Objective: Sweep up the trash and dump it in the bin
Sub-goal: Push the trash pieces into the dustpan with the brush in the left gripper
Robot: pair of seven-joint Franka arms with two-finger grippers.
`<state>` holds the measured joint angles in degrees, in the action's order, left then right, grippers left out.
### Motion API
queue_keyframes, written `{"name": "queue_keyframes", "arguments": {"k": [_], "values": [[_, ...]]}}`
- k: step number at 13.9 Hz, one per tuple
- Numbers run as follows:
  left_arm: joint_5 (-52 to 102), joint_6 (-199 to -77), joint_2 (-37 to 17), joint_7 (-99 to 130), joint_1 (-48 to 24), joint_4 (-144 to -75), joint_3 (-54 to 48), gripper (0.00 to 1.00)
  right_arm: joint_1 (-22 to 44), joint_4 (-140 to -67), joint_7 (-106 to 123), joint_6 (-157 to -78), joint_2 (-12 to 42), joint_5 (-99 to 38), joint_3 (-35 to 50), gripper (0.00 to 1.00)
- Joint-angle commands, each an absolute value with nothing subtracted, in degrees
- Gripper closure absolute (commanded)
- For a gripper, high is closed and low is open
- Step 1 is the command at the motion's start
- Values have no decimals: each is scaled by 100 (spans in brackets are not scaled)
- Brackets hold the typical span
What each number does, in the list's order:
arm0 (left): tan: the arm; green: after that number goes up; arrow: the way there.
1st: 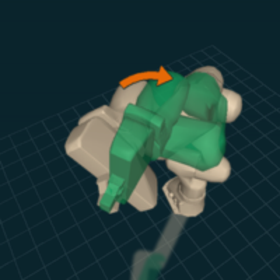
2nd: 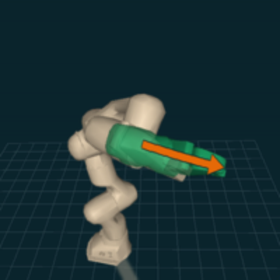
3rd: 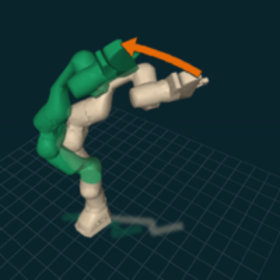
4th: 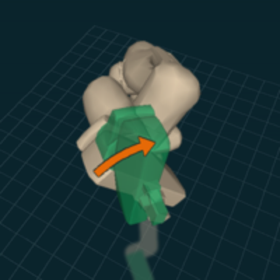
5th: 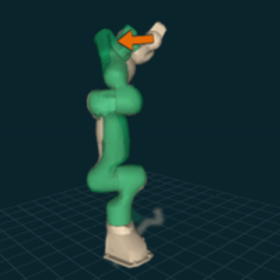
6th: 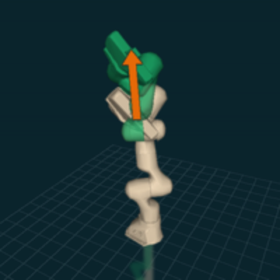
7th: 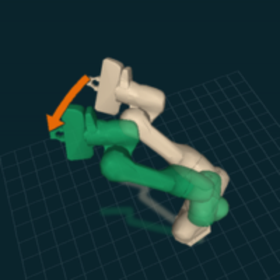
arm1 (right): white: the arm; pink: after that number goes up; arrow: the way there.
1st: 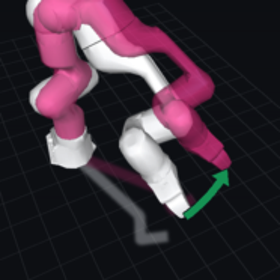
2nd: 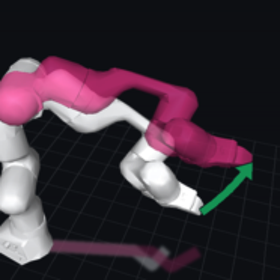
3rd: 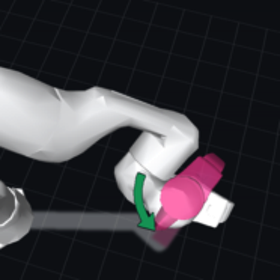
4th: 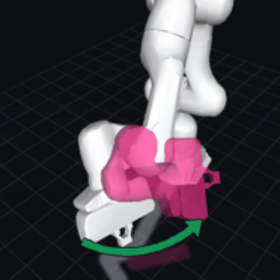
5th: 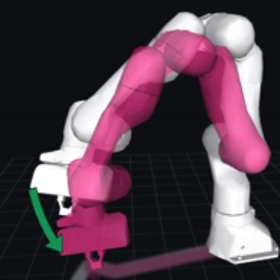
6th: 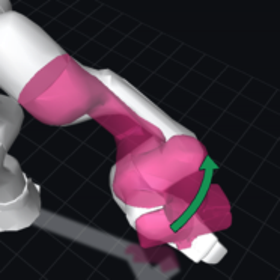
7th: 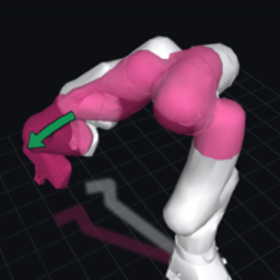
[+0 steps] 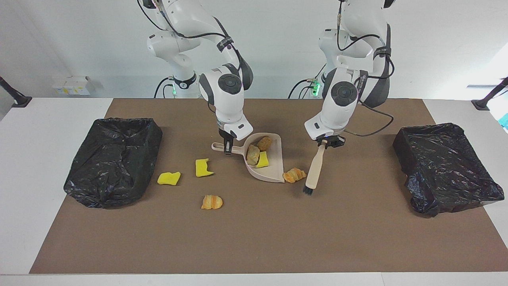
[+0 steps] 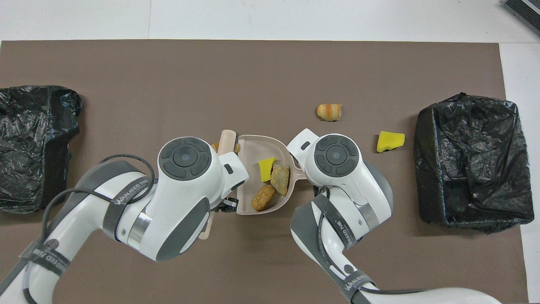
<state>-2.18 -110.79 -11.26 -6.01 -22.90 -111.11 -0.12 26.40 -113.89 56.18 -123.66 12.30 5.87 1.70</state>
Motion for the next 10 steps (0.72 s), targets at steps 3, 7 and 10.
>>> {"name": "queue_keyframes", "arguments": {"k": [3,7,10], "values": [[-343,-11513,-1134,-1115,-2346,-11539,-97,100,2584,-11435,5476,-12357,1213,650,202,100],[50,-11286,-880,-1160,-3039,-11830,-149,100,2575,-11435,5476,-12357,1204,650,202,100],[903,-10979,-853,-1107,-3269,-11734,-149,100,2549,-11443,5476,-12349,1204,650,202,100]]}}
